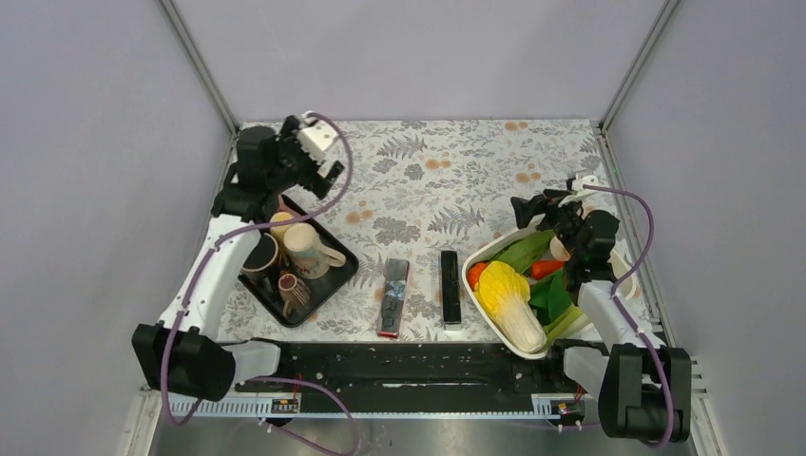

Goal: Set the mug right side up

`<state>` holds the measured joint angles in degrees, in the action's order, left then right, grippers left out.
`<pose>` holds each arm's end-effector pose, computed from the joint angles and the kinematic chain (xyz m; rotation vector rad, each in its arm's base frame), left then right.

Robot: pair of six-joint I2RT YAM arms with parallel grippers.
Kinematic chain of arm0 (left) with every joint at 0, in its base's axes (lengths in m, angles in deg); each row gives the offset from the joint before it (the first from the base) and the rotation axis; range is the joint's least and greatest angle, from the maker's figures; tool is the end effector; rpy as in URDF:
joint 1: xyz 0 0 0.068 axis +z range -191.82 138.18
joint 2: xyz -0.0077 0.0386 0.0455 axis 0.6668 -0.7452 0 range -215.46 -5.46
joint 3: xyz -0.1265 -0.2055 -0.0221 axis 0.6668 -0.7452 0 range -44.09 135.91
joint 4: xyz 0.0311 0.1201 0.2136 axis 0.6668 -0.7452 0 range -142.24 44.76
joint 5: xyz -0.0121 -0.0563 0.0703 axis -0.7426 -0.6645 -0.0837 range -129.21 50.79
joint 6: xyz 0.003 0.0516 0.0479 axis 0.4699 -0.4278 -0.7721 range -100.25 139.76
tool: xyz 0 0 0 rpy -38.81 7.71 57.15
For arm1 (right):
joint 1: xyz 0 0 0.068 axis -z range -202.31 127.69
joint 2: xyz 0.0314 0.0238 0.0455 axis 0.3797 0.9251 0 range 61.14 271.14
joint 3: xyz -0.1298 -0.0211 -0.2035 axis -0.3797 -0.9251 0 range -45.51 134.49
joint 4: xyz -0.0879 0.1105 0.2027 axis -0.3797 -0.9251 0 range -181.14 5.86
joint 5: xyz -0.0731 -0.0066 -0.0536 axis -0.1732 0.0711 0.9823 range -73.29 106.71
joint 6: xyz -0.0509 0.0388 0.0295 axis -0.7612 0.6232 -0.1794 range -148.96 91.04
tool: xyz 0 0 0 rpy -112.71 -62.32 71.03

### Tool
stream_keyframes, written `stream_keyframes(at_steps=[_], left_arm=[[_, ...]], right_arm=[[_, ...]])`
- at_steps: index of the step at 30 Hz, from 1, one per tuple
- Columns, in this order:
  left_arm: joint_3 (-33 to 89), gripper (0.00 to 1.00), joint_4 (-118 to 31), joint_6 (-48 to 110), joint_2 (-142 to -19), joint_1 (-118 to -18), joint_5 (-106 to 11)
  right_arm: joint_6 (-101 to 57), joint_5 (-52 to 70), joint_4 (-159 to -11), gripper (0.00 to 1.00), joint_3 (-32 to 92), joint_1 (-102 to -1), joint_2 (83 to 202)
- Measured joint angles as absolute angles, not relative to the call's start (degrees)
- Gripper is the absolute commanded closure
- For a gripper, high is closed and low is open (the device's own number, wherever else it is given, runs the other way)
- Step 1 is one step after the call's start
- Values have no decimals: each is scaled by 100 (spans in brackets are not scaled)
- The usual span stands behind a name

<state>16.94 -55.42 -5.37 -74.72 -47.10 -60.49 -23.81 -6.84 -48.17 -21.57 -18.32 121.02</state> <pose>0.2915 -0.0479 0.3170 0.7287 1.7231 -0.1127 0.2523 0.0056 0.2283 -0.1983 1.5678 0.3380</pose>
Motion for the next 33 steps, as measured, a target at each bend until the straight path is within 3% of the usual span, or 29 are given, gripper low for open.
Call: stream_keyframes(at_steps=[4,11,13,19,24,30,33], left_arm=[[3255,7,-7826,-2248,-7856,-6150,-5734],[2328,15,-9970,-4006,-8516,-7613,-4075],[2127,17,-10130,-4255,-8777,-7700,-3618],[1926,36,-9708,-4587,-9358,-7796,-2696],[1860,60,-9411,-4664,-9887,-7816,-2388],[1841,69,-9465,-4655,-10075,-7820,-2274],[1841,89,-9472,-4626,-10175,-7820,-2248]], right_arm=[[-2305,-1231,-4854,1,-2141,-1915,12133],[-2305,-1707,-4905,1,-2076,-2226,12461],[-2307,-1733,-4911,1,-2076,-2326,12520],[-2311,-1746,-4902,1,-2074,-2490,12782],[-2311,-1746,-4889,1,-2074,-2530,12898],[-2309,-1746,-4870,1,-2074,-2541,12959],[-2309,-1746,-4841,1,-2074,-2545,12972]])
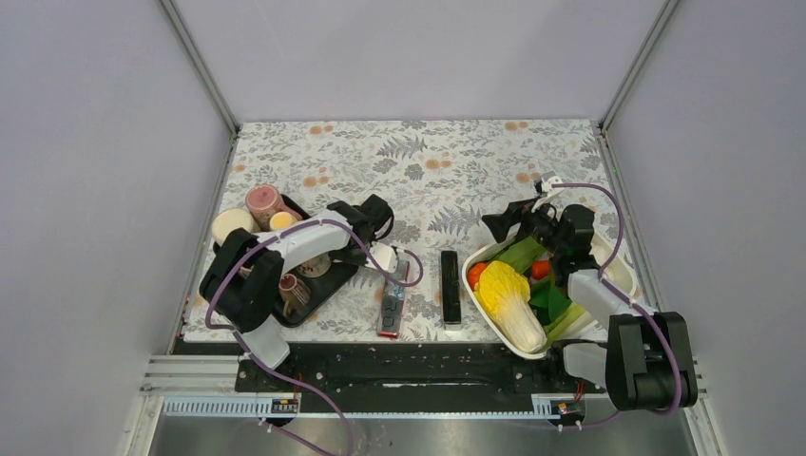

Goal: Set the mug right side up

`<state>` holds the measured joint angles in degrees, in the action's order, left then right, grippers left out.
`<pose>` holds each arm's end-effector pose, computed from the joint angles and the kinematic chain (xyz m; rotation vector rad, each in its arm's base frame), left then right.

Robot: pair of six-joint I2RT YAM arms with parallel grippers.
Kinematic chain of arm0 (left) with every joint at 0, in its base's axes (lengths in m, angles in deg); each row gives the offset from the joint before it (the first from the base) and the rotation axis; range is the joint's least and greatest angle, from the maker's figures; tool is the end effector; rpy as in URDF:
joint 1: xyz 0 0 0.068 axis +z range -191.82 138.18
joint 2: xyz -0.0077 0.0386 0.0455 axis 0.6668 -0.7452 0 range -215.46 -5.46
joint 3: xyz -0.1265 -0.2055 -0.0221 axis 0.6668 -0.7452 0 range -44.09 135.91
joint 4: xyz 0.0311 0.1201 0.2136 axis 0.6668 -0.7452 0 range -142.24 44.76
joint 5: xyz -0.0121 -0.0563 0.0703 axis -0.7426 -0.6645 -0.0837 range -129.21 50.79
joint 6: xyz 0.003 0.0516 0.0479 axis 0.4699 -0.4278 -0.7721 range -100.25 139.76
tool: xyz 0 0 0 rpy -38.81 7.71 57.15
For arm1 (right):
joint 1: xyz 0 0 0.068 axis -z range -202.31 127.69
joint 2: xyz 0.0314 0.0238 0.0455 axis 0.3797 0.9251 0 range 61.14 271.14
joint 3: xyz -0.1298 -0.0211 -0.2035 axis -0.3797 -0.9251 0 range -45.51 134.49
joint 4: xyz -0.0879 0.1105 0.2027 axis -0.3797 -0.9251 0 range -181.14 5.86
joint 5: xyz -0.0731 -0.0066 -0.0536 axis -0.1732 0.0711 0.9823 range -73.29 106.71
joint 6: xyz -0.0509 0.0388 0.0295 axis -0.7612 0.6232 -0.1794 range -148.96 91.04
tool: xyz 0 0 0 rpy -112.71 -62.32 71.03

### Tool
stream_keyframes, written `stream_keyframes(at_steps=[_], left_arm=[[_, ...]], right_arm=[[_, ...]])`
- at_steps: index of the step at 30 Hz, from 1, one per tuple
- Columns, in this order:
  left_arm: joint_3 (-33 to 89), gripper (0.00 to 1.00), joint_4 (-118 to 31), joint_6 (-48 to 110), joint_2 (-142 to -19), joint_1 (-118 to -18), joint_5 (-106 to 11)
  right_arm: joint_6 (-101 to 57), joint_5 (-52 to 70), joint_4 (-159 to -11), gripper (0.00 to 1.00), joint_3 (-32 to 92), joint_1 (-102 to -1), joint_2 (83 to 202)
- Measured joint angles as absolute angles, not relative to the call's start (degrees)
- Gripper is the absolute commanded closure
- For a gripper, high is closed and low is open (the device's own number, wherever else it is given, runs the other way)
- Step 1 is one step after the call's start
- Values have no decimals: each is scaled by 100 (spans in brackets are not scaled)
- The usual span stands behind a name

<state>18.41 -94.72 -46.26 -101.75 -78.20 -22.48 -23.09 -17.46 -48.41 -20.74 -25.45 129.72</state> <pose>0.2391 -0.1555 0.1384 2.3725 1.9418 0.4819 0.2606 0.0468 0.1970 -0.4052 1.6785 0.6248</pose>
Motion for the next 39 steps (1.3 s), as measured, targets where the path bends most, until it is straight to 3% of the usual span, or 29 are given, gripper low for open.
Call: stream_keyframes(at_steps=[1,2,11,22,35,39], left_arm=[[1841,99,-9474,-4587,-10204,-7820,-2219],[1843,100,-9463,-4605,-10208,-7825,-2200],[2018,100,-9472,-4261,-10208,-7807,-2315],[3080,100,-9601,-3313,-10053,-7759,-2431],[2968,100,-8807,-2366,-9854,-7077,-3174],[2936,100,-8576,-1910,-9649,-6826,-3461]], right_arm=[[-2309,-1746,-4832,1,-2072,-2549,12972],[-2309,-1746,-4832,1,-2072,-2556,12972],[-2276,-1773,-4848,1,-2043,-2569,12970],[-2139,-2004,-5110,1,-1750,-3061,12699],[-2067,-2041,-5396,3,-1376,-4724,13223],[-2062,-1722,-5224,4,-1372,-5729,13296]])
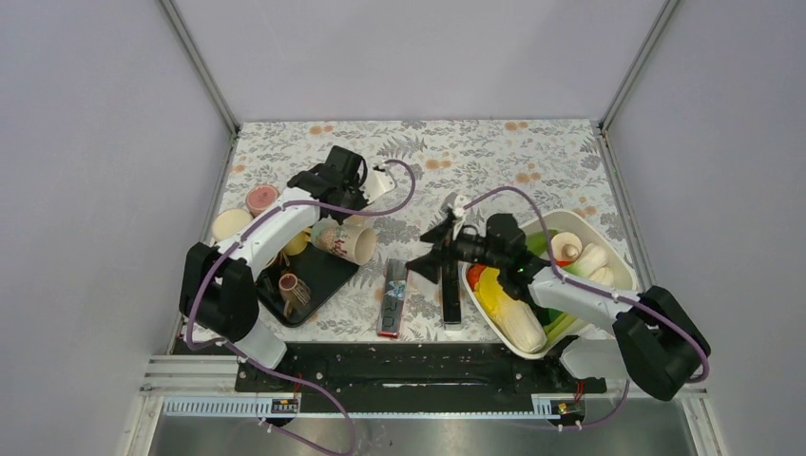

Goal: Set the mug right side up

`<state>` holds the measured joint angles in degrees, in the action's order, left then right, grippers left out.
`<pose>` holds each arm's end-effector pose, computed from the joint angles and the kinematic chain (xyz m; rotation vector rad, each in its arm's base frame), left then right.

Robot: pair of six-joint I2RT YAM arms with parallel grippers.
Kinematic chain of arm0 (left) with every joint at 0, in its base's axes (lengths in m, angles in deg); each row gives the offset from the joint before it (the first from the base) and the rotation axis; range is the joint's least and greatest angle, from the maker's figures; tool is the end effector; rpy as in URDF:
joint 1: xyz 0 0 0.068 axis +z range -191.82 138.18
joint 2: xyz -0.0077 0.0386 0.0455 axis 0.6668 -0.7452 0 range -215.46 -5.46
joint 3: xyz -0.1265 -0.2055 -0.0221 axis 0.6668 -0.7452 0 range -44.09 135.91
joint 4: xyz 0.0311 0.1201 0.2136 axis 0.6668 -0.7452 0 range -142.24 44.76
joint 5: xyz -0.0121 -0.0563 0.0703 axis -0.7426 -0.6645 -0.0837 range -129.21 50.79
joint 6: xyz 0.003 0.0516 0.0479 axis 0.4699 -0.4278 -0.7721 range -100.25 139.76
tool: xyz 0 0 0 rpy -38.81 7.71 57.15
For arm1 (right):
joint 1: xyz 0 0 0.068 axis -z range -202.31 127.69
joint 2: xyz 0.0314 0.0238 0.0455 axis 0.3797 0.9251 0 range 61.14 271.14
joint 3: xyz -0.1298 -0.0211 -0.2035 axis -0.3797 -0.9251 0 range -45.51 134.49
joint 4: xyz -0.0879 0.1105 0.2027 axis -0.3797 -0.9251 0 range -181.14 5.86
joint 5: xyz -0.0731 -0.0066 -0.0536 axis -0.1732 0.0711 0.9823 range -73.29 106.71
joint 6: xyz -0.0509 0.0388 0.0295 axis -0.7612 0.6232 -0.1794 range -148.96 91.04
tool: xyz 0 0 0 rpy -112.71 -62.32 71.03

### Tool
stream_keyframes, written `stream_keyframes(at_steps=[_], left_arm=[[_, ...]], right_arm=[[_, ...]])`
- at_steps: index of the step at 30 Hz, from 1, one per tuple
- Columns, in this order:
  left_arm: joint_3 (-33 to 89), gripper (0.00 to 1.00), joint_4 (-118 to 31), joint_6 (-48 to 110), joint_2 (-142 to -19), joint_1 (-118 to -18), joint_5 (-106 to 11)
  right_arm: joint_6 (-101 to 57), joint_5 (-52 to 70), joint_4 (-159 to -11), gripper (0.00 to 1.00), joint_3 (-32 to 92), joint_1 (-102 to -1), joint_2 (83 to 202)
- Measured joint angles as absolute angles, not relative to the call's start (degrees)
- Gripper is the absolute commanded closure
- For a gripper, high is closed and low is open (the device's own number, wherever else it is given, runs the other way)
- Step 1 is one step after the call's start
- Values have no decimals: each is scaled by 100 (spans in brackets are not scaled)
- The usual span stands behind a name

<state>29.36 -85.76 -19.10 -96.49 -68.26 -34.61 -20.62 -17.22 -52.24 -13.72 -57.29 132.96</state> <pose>0.2981 -0.1430 0.2221 1.3725 2.1972 0.1834 0.2129 0.1883 0.2152 -0.8520 1.5932 1.0542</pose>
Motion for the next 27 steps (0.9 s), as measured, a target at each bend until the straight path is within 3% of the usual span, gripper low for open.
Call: stream_keyframes(at_steps=[6,11,15,17,21,22,23,24,27], left_arm=[[2623,100,-8152,-1623,-9437,-6664,-3609],[2488,100,-8162,-1483,-9413,-6647,-3764],[2474,100,-8171,-1398,-9380,-6596,-3896],[2477,100,-8176,-1326,-9367,-6553,-3966],[2477,100,-8167,-1153,-9343,-6459,-4095],[2477,100,-8182,-1110,-9327,-6417,-4140],[2481,100,-8241,-1072,-9306,-6367,-4178],[2490,90,-8315,-1024,-9262,-6290,-4195],[2623,14,-8434,-884,-9214,-6083,-4597]], right_arm=[[-2027,-780,-4813,8,-802,-7264,14450],[-1750,-160,-4531,10,33,-7563,15750],[-1553,118,-4441,20,700,-7683,16504],[-1409,201,-4376,35,1017,-7742,16823],[-1120,260,-4183,91,1336,-7823,17267],[-1042,278,-4164,100,1351,-7839,17335],[-851,291,-4201,100,1347,-7841,17352],[-845,396,-4251,100,1327,-7839,17352],[-1105,509,-4513,100,1314,-7826,17136]])
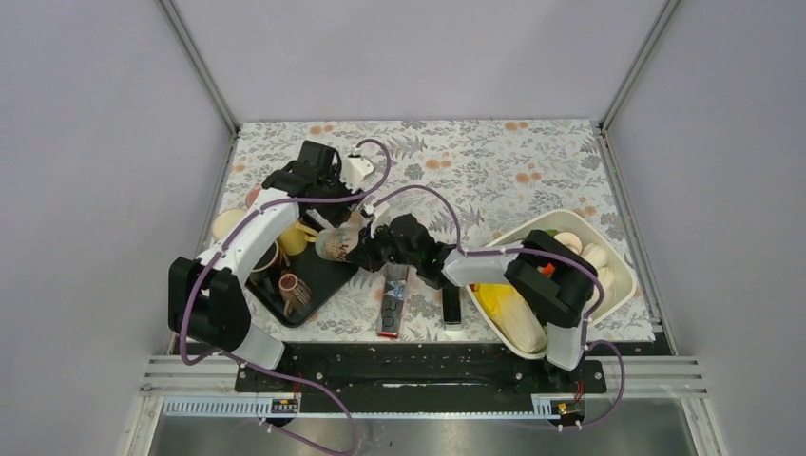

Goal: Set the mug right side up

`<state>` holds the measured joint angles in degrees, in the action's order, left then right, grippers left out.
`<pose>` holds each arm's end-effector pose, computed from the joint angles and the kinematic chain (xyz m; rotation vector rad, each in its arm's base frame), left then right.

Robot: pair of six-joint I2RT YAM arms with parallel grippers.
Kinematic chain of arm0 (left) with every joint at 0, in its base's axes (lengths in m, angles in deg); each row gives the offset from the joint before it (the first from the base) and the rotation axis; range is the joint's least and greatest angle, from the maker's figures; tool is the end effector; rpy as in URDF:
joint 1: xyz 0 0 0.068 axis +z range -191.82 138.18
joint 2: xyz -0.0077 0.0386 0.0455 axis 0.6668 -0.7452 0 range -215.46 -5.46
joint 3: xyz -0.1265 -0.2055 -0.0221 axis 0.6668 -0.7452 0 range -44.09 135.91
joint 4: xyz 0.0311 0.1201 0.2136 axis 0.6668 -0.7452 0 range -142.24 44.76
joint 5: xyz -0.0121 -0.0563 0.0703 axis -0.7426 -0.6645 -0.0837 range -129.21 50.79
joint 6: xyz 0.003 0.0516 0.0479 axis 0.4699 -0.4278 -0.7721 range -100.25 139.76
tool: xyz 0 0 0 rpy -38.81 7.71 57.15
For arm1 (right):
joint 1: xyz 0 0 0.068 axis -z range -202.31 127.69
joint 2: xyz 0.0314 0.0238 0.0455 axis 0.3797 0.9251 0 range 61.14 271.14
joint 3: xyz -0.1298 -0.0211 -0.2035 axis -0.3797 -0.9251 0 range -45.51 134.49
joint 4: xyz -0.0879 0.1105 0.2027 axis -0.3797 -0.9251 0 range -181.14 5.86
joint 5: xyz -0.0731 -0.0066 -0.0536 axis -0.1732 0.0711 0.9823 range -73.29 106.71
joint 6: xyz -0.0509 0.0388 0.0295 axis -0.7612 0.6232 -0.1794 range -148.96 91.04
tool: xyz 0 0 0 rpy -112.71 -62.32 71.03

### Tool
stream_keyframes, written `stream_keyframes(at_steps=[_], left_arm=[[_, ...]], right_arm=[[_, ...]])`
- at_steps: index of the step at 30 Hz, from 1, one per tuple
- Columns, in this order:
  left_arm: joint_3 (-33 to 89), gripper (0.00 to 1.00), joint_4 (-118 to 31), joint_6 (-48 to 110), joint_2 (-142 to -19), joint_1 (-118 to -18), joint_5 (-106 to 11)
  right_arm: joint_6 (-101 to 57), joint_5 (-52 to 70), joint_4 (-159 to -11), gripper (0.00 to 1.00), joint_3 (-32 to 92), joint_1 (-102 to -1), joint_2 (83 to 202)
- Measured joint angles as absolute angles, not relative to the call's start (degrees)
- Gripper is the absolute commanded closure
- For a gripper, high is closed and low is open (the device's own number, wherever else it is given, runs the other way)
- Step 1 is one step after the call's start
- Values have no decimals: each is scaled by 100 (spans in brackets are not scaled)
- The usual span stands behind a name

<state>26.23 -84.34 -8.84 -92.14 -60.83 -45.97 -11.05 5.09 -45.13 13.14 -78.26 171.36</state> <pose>0.2985 -0.1100 0.2303 1.0637 2.2962 -0.0833 0.2239 0.3522 0.1606 -0.7733 1.7634 1.0805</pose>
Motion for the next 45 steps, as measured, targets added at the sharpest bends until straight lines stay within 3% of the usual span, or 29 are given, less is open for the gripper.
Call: stream_keyframes(at_steps=[1,2,6,11,16,19,22,28,35,42,45], left_arm=[[2741,2,-8508,-810,-9190,-6041,-4752],[2853,1,-8556,-801,-9139,-6015,-4866],[3364,1,-8632,-618,-8659,-5705,-5150],[3703,1,-8630,-618,-7907,-5409,-5225],[3740,2,-8919,-1040,-7854,-5396,-5216],[3738,2,-9258,-1490,-8088,-5396,-5155],[3683,3,-9537,-1934,-8300,-5399,-5015],[3482,1,-9870,-2622,-8547,-5471,-4676],[3165,1,-9964,-3254,-8772,-5621,-4355],[2728,1,-9970,-3774,-8949,-5646,-4219],[2621,1,-10018,-4060,-9000,-5646,-4219]], right_arm=[[-1190,535,-4780,100,1321,-7817,17002],[-1317,500,-5178,100,1343,-7780,16830],[-2069,466,-7475,100,2105,-7419,16135],[-3031,629,-9908,100,3797,-6206,16104],[-3881,1019,-12259,100,6687,-5233,17350],[-4189,1036,-13656,100,9215,-4886,18771],[-4346,1073,-14305,100,10789,-4658,19798],[-4423,1152,-14648,100,10022,-4099,19896],[-4661,1386,-14981,100,10236,-3384,20086],[-4906,1696,-15011,100,10289,-3290,20438],[-4960,1716,-14976,81,10306,-3306,20482]])
